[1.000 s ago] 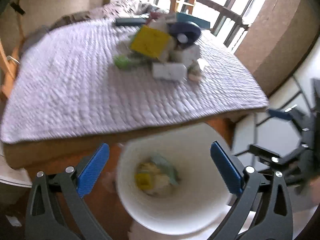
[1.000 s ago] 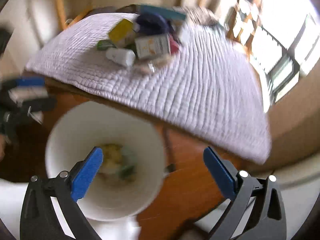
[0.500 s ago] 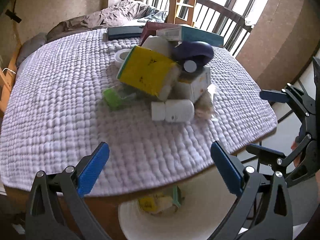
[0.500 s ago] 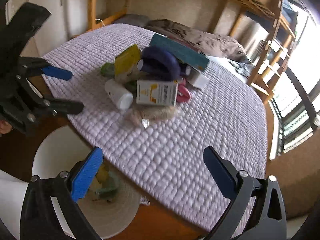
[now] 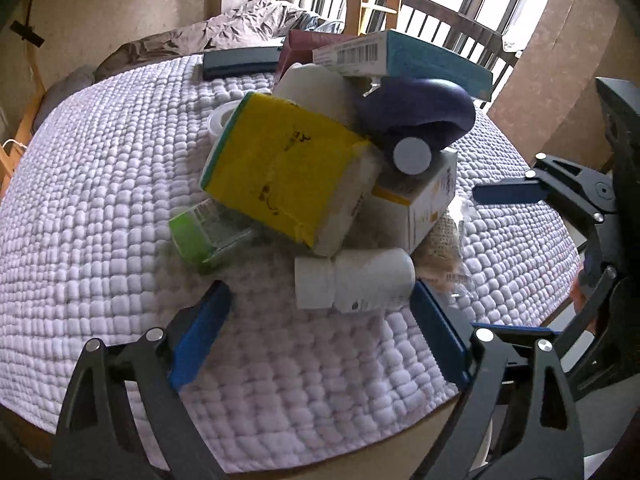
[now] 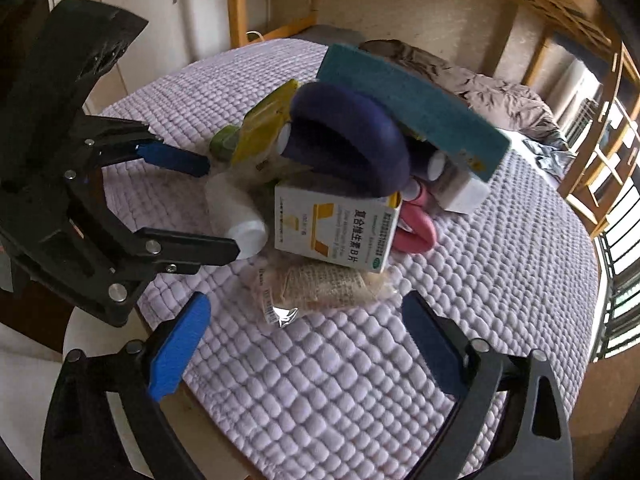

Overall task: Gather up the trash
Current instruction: 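Move both tools back to the trash pile on the blanket, then grasp the white pill bottle with the left tool while the right tool grasps the mesh bag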

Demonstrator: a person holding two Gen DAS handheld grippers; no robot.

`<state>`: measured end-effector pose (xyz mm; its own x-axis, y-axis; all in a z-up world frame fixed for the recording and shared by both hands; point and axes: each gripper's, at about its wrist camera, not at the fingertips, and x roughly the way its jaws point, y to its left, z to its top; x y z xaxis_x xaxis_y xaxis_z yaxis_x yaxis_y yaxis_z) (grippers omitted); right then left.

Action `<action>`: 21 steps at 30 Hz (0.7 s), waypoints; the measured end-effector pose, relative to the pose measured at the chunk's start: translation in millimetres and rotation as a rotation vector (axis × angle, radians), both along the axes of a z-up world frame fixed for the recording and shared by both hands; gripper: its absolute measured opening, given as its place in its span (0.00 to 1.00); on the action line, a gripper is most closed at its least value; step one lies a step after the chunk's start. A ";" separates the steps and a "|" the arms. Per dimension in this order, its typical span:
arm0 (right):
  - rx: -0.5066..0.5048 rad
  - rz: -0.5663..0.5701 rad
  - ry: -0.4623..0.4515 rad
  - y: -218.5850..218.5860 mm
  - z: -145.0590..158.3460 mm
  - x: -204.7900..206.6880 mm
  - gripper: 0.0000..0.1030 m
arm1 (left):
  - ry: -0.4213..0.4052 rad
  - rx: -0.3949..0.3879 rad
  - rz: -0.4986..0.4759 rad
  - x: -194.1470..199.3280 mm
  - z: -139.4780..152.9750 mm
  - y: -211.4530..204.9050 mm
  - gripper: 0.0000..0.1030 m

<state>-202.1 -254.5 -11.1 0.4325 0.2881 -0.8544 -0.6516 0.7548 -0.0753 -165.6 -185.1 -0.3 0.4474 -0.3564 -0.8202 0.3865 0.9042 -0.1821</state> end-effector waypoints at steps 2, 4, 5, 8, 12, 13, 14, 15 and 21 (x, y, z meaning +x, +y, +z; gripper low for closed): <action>0.009 0.010 0.009 2.4 -2.8 5.3 0.91 | -0.001 -0.006 -0.007 0.9 0.2 -1.6 0.90; 0.024 0.015 0.020 3.2 -4.9 13.4 0.91 | 0.000 -0.003 -0.009 2.9 -0.6 -3.4 0.90; 0.033 0.014 0.026 1.6 -5.6 14.2 0.91 | -0.001 0.000 -0.008 3.6 -1.0 -4.4 0.90; 0.053 0.015 0.033 -2.1 -5.0 21.4 0.91 | -0.005 0.003 -0.005 4.6 -1.1 -5.3 0.88; 0.040 0.033 -0.015 -5.9 0.8 29.1 0.91 | -0.006 0.002 -0.003 8.5 -1.6 -4.4 0.87; 0.045 0.040 -0.014 -7.2 2.4 29.6 0.92 | -0.007 0.002 -0.006 8.9 -1.7 -4.2 0.87; 0.043 0.047 -0.018 -7.7 3.7 30.8 0.96 | -0.008 0.003 -0.011 9.9 -2.0 -4.5 0.87; 0.039 0.054 -0.024 -9.0 4.7 32.2 0.96 | -0.011 0.006 -0.015 10.6 -2.2 -4.7 0.87; -0.003 0.121 -0.002 -6.8 -0.9 44.2 0.96 | -0.027 0.012 -0.039 13.2 -3.0 -5.0 0.87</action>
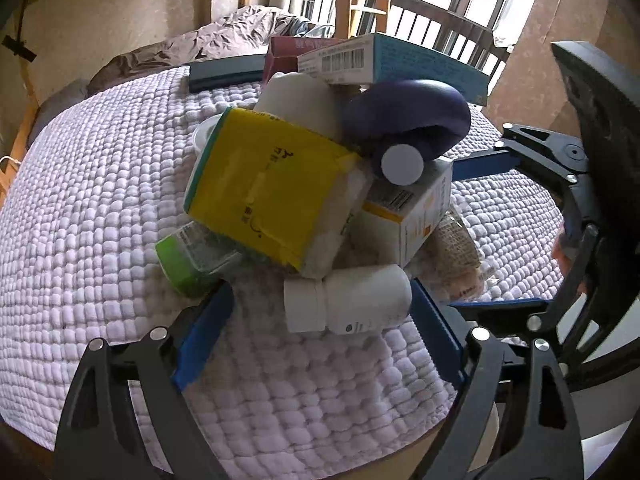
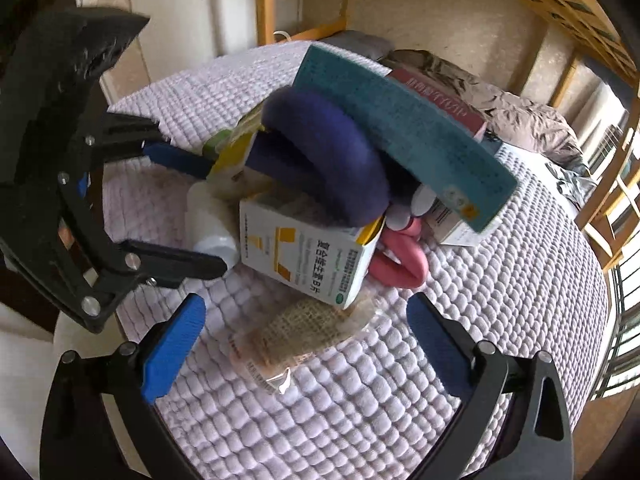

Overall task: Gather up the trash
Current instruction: 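Grasp the white pill bottle with the left tool while the right tool grasps the mesh bag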

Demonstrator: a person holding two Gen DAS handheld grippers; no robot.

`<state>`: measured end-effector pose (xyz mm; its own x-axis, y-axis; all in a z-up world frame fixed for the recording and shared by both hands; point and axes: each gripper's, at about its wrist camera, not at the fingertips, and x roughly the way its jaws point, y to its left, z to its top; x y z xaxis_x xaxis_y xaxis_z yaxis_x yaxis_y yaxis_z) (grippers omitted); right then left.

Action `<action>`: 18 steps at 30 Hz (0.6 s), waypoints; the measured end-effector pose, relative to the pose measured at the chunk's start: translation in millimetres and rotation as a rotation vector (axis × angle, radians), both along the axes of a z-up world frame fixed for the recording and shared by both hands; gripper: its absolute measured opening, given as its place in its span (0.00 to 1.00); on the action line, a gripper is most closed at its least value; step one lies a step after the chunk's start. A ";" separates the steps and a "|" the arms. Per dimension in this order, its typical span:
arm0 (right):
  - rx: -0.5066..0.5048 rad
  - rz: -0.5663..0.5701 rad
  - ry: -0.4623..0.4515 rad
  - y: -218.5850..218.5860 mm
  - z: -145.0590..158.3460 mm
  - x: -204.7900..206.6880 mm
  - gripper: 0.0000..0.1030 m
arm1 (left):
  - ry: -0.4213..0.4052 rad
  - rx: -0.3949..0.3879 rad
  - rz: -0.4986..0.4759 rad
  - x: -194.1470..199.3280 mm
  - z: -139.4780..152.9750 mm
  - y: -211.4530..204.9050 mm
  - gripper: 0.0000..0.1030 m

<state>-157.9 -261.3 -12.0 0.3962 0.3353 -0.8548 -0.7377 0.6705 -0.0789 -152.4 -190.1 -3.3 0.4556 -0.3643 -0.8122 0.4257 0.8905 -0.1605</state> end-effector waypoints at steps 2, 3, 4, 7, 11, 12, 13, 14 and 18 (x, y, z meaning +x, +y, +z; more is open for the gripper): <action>-0.020 0.017 0.005 1.4 -4.9 2.2 0.96 | -0.004 0.002 -0.008 1.1 0.0 0.2 0.87; -0.029 0.022 0.007 2.0 -7.0 2.5 0.96 | -0.004 0.002 -0.010 1.4 -0.2 0.5 0.87; -0.038 0.026 0.007 1.2 -9.6 7.5 0.96 | -0.005 0.004 -0.013 1.4 -0.4 0.5 0.87; -0.037 0.026 0.025 0.8 -14.7 14.0 0.95 | -0.015 0.027 -0.020 0.2 -1.3 -2.1 0.87; -0.002 0.022 0.056 -1.7 -17.1 20.3 0.83 | -0.035 0.055 -0.024 -2.8 -2.0 -4.9 0.79; -0.001 0.019 0.053 -1.3 -18.1 18.1 0.81 | -0.036 0.057 -0.024 -3.1 -2.0 -4.7 0.75; 0.003 0.013 0.054 -2.7 -18.1 17.7 0.80 | -0.039 0.061 -0.023 -3.9 -1.4 -4.6 0.73; 0.008 0.003 0.055 -4.0 -18.0 15.9 0.77 | -0.042 0.069 -0.021 -4.4 -0.8 -4.5 0.67; 0.026 -0.031 0.053 -13.7 -15.8 4.2 0.69 | -0.040 0.071 -0.021 -5.3 0.6 -2.4 0.61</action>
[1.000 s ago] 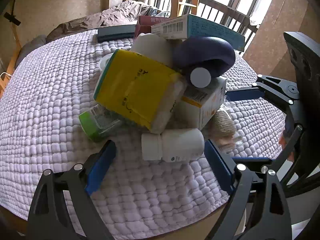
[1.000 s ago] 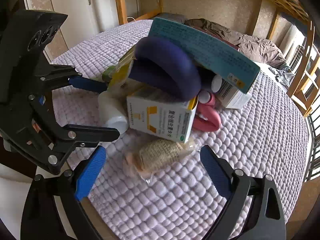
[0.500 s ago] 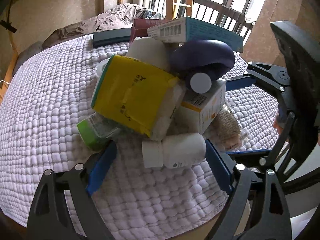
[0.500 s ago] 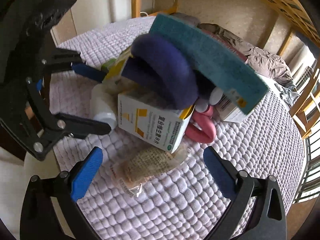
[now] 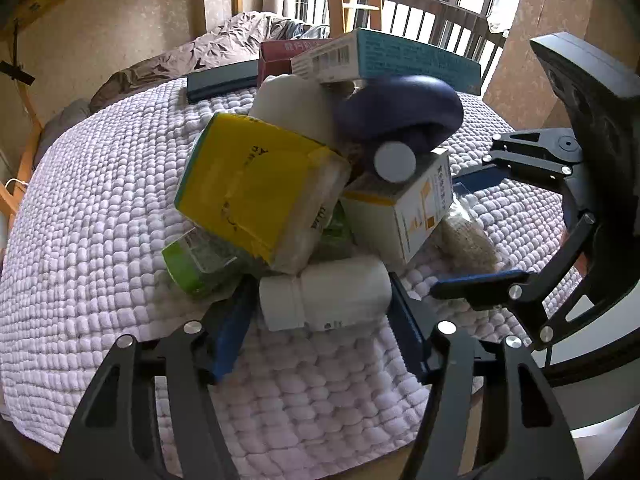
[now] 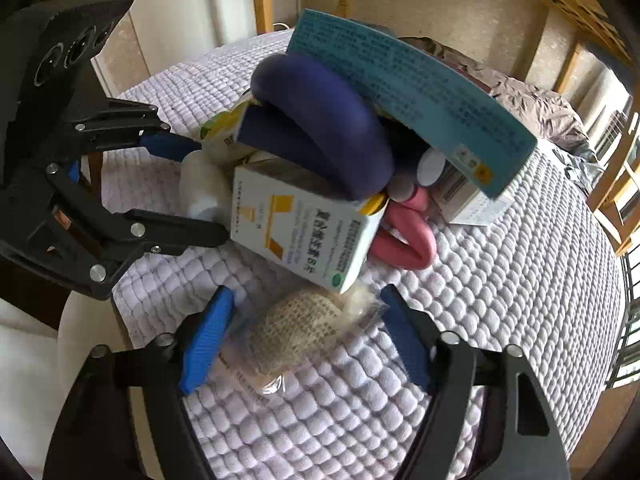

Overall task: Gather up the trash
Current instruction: 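Grasp the white pill bottle with the left tool while the right tool grasps the mesh bag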

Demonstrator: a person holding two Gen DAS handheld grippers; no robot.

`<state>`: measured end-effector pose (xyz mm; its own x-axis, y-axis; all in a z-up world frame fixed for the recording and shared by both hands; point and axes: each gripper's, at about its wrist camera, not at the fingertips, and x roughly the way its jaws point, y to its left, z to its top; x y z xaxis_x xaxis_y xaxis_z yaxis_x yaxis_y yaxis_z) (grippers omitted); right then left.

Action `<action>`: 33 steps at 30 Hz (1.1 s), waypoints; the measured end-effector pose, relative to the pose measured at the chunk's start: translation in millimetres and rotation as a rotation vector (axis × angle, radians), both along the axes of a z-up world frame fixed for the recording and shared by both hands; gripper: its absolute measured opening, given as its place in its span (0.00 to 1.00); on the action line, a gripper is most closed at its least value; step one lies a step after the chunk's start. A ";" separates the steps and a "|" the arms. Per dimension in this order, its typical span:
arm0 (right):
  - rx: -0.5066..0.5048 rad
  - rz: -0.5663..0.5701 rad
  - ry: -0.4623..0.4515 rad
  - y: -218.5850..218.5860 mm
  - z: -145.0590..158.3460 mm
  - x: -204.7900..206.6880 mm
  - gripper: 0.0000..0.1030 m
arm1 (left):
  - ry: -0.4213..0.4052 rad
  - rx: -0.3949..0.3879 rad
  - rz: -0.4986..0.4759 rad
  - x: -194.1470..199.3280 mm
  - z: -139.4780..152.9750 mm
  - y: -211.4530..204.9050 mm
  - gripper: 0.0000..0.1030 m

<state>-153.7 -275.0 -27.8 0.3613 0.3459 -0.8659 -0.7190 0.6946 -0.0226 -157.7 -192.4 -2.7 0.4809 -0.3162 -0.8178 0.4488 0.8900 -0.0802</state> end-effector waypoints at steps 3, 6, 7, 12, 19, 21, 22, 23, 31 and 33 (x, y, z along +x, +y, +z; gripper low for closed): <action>0.001 -0.026 0.001 -8.6 1.9 -8.1 0.68 | -0.002 0.007 0.001 -1.0 0.7 1.1 0.58; 0.004 -0.088 0.003 -12.3 5.9 -9.0 0.75 | -0.003 0.008 0.004 -4.7 1.6 3.4 0.58; 0.015 -0.106 0.004 -12.5 6.6 -9.1 0.75 | -0.003 0.007 0.003 -6.5 1.9 3.6 0.58; 0.044 -0.152 -0.029 -14.5 10.4 -27.1 0.91 | 0.002 -0.005 0.002 -9.4 1.9 6.0 0.58; 0.032 -0.207 -0.050 -21.5 14.8 -43.2 0.92 | 0.003 -0.010 -0.002 -10.5 2.0 8.1 0.58; 0.040 -0.232 -0.064 -21.6 17.0 -48.8 0.92 | 0.002 -0.011 -0.003 -11.2 2.5 7.3 0.58; 0.045 -0.249 -0.066 -21.7 17.6 -49.5 0.92 | 0.001 -0.010 -0.004 -11.1 2.4 7.1 0.58; 0.047 -0.269 -0.065 -21.5 17.4 -53.8 0.92 | 0.001 -0.010 -0.005 -11.0 2.3 6.9 0.58; 0.058 -0.473 -0.011 -11.5 4.8 -64.8 0.73 | -0.009 0.002 -0.002 -13.6 2.4 4.2 0.58; 0.053 -0.509 -0.023 -9.2 4.0 -68.6 0.68 | -0.014 0.009 -0.004 -15.2 2.4 2.8 0.58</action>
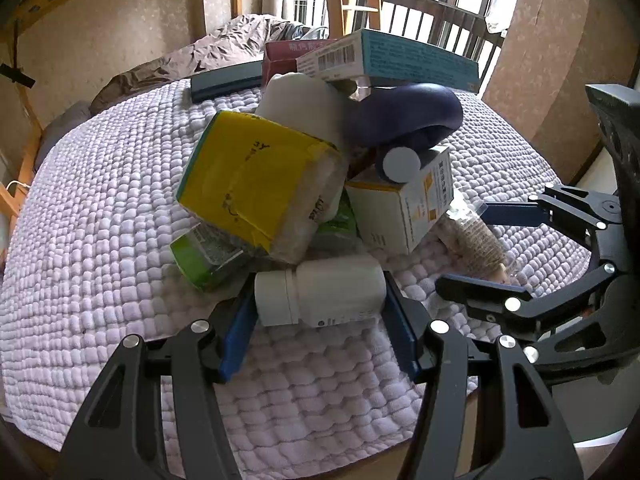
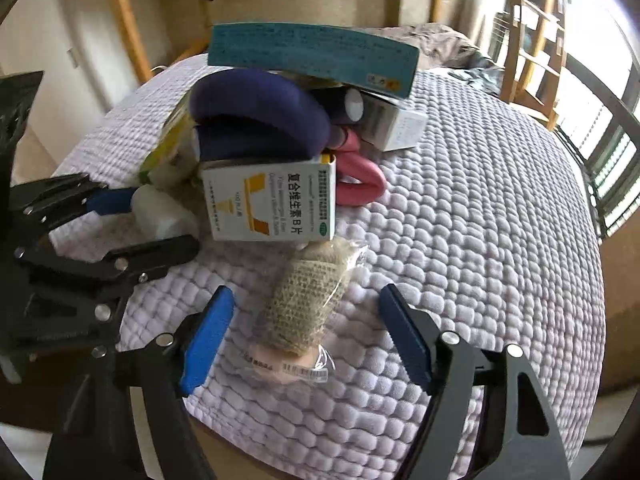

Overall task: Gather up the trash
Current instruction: 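Grasp the white pill bottle with the left tool while the right tool grasps the mesh bag, then carry the white pill bottle and mesh bag over the white bin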

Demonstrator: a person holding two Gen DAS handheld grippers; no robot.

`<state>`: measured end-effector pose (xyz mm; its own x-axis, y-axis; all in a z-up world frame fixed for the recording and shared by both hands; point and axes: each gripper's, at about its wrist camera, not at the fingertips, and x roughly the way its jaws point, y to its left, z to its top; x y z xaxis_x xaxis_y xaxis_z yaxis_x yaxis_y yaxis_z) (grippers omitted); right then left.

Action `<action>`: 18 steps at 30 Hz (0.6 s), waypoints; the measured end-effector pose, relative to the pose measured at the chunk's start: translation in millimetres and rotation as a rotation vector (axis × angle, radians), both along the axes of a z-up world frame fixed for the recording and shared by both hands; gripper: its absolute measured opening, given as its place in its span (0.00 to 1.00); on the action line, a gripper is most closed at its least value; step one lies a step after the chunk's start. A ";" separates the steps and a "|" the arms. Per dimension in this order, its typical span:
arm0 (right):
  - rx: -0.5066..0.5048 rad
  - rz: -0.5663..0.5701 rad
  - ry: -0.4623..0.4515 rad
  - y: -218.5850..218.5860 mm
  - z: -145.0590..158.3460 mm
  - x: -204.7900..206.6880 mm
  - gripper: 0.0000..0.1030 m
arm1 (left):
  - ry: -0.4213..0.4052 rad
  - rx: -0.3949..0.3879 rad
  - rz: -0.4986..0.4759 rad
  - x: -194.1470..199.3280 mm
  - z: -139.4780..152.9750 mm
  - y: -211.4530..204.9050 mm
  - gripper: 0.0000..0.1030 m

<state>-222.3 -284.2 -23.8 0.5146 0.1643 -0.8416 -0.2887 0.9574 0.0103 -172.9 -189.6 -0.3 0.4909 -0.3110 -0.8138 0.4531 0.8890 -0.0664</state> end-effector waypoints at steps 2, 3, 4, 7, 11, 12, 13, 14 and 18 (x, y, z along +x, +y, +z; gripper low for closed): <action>-0.005 -0.032 -0.005 0.4 1.0 -2.0 0.59 | -0.002 0.002 -0.001 -1.3 0.1 -0.8 0.58; -0.011 -0.043 -0.009 0.2 1.7 -2.8 0.52 | -0.002 0.001 -0.001 -2.1 0.2 -0.9 0.58; -0.017 -0.050 -0.012 0.0 2.3 0.9 0.50 | -0.001 0.000 -0.001 -2.6 0.3 -0.9 0.58; 0.009 -0.059 -0.006 -7.7 5.6 1.0 0.40 | 0.001 -0.004 -0.002 -4.2 0.8 -0.6 0.58; 0.050 -0.076 0.004 -26.1 13.0 -1.5 0.37 | 0.002 -0.006 -0.004 -8.3 1.9 -0.1 0.58; 0.059 -0.082 0.007 -30.1 14.3 -2.9 0.37 | 0.003 -0.006 -0.005 -9.1 2.1 0.1 0.58; 0.064 -0.086 0.009 -34.1 15.7 -5.0 0.37 | 0.005 -0.005 -0.006 -10.5 2.3 0.3 0.58; 0.066 -0.092 0.010 -35.1 17.1 -5.1 0.36 | 0.004 -0.003 -0.007 -11.3 2.5 0.5 0.58; 0.101 -0.115 0.011 -48.6 24.7 -10.0 0.36 | 0.005 -0.005 -0.007 -16.3 5.5 1.9 0.58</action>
<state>-232.2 -332.8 0.9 0.5255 0.1886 -0.8296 -0.1762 0.9781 0.1107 -189.2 -187.8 5.2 0.4850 -0.3181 -0.8146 0.4589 0.8855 -0.0725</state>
